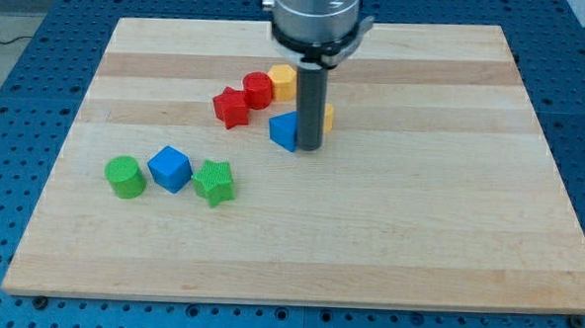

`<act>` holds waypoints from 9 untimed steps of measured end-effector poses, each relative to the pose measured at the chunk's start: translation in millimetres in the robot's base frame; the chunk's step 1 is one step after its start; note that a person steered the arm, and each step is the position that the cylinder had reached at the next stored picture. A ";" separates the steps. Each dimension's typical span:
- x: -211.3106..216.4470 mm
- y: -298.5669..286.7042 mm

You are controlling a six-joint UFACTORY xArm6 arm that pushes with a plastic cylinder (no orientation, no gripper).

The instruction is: Push the yellow heart right to the yellow hexagon

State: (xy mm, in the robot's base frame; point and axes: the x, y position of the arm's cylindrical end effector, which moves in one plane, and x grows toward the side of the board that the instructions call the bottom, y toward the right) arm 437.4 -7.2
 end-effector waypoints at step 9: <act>-73.2 66.8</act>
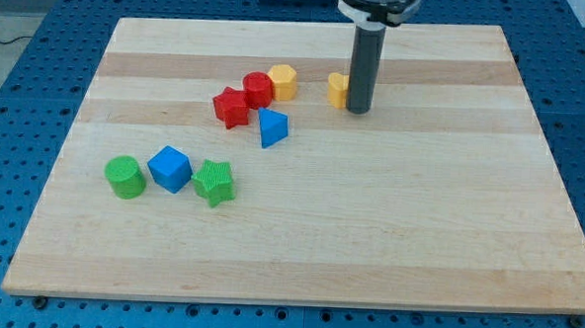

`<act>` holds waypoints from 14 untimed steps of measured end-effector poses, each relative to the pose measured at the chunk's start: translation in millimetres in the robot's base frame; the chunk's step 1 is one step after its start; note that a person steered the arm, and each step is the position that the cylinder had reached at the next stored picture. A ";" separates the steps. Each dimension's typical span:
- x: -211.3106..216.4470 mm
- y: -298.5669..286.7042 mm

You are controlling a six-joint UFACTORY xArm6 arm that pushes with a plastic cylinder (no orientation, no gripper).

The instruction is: Push the yellow heart right to the yellow hexagon

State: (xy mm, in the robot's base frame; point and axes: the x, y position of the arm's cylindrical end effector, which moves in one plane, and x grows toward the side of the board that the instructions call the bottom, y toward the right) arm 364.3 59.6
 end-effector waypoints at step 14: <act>-56.6 -40.8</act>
State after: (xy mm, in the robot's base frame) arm 307.7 18.9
